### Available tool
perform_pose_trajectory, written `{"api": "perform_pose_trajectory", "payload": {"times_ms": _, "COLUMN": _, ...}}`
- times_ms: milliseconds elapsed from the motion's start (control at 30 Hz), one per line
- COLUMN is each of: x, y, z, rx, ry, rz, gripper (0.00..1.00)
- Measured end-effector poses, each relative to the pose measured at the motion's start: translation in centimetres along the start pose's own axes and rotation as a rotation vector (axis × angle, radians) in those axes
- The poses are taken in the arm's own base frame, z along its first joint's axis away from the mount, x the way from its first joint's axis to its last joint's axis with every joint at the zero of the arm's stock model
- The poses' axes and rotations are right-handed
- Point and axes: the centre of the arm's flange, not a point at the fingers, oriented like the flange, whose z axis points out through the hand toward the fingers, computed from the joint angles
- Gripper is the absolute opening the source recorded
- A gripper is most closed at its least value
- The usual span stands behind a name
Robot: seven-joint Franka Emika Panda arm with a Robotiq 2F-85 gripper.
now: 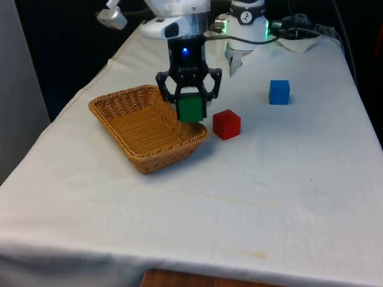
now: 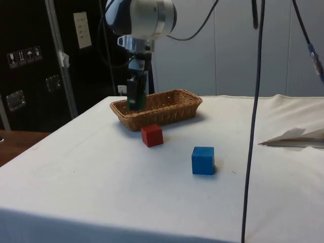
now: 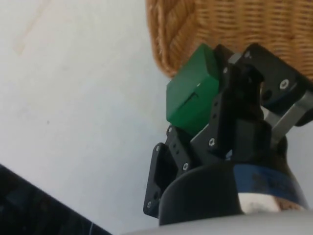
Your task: Pick up exactly two blocks and place them into the basket.
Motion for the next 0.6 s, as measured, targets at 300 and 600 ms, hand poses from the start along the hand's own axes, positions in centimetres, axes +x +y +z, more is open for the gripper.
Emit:
{"api": "perform_pose_trajectory", "payload": {"times_ms": 300, "x": -0.1, "y": 2.7, "z": 0.2, "rx": -0.069, "ry": -0.023, "rz": -0.009, "gripper": 0.0}}
{"api": "perform_pose_trajectory", "payload": {"times_ms": 600, "x": -0.2, "y": 4.4, "z": 0.8, "rx": -0.126, "ry": -0.048, "rz": -0.017, "gripper": 0.0}}
